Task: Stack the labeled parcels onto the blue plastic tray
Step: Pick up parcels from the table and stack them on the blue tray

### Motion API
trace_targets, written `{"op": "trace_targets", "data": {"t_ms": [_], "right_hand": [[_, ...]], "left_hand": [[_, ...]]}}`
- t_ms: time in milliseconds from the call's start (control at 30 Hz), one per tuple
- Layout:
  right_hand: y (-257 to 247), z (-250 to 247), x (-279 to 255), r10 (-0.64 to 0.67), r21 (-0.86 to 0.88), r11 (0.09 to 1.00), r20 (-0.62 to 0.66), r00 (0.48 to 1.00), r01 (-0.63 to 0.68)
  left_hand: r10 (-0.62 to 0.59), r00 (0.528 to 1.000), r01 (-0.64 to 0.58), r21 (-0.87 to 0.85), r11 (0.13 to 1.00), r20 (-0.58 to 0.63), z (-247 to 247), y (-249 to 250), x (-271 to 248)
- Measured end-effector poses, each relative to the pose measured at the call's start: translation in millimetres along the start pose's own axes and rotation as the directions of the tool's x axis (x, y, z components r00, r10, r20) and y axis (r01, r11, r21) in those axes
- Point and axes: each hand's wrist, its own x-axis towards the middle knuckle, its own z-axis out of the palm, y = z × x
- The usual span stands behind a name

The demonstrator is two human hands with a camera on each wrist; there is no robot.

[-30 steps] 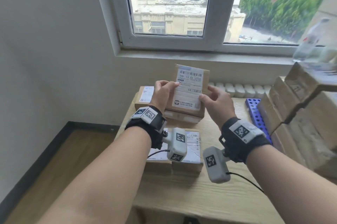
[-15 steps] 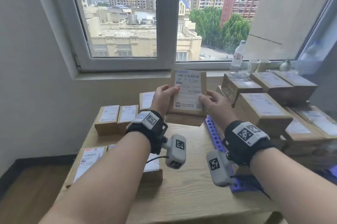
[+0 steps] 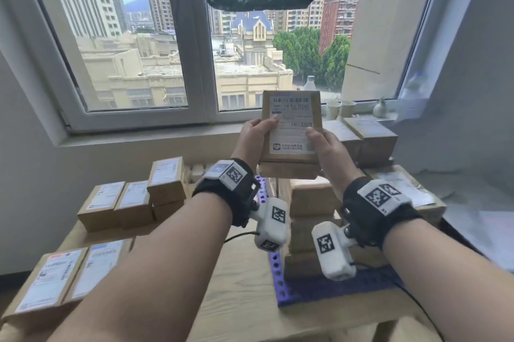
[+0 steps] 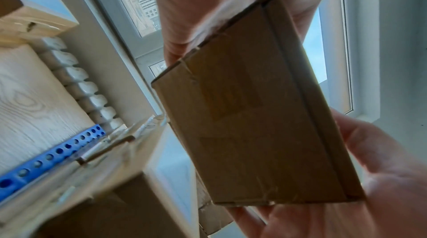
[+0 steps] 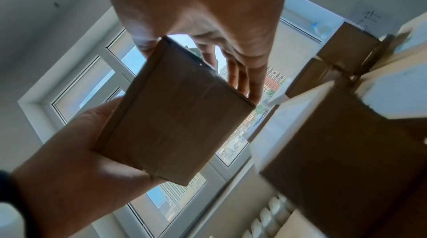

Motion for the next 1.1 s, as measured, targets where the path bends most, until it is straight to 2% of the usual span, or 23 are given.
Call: {"op": "trace_targets", "data": {"t_ms": [267, 367, 467, 567, 700, 733, 800, 867, 900, 1000, 1100], "right_hand": [[0.9, -120.8, 33.2, -0.023, 0.025, 0.999, -0.008, 1.0, 0.023], [9.6, -156.0, 39.1, 0.018, 0.067, 0.998, 0.003, 1.0, -0.018], [23.2, -180.4, 45.8, 0.059, 0.069, 0.996, 0.025, 0.998, -0.061], [48.8, -192.4, 59.5, 0.132, 0.011, 0.991, 0.022, 0.991, -0.132], [83.7, -191.7, 76.4, 0.232, -0.031, 0.973, 0.045, 0.972, -0.23], [86.8, -189.0, 76.1, 0.257, -0.039, 0.966, 0.048, 0.965, -0.255], [92.5, -183.3, 75.4, 0.303, -0.049, 0.953, 0.065, 0.951, -0.3], [96.2, -178.9, 74.2, 0.328, -0.079, 0.943, 0.066, 0.942, -0.323], [100.4, -177.6, 76.5, 0.338, -0.087, 0.939, 0.061, 0.939, -0.333], [104.0, -177.2, 80.1, 0.376, -0.128, 0.922, 0.057, 0.925, -0.366], [110.4, -175.6, 87.0, 0.405, -0.162, 0.906, 0.057, 0.913, -0.391]], "left_hand": [[0.05, 0.999, -0.049, 0.046, 0.998, -0.018, 119.3, -14.8, 17.8], [0.062, 0.998, -0.059, 0.14, 0.988, -0.016, 154.9, -26.9, 21.1], [0.066, 0.998, -0.058, 0.307, 0.95, -0.017, 173.9, -41.3, 23.3], [0.112, 0.988, -0.035, 0.54, 0.841, -0.11, 169.6, -53.8, 26.0], [0.156, 0.952, 0.093, 0.732, 0.675, -0.265, 147.2, -68.4, 27.0], [0.162, 0.95, 0.115, 0.782, 0.613, -0.266, 144.4, -72.4, 28.3], [0.147, 0.955, 0.174, 0.885, 0.432, -0.259, 141.6, -79.9, 32.6], [0.069, 0.951, 0.269, 0.916, 0.299, -0.302, 140.3, -84.9, 34.5], [0.032, 0.942, 0.314, 0.909, 0.275, -0.335, 140.1, -86.3, 33.9], [-0.057, 0.916, 0.398, 0.875, 0.276, -0.398, 139.0, -89.1, 31.5], [-0.079, 0.901, 0.433, 0.875, 0.216, -0.426, 140.5, -91.8, 31.2]]}}
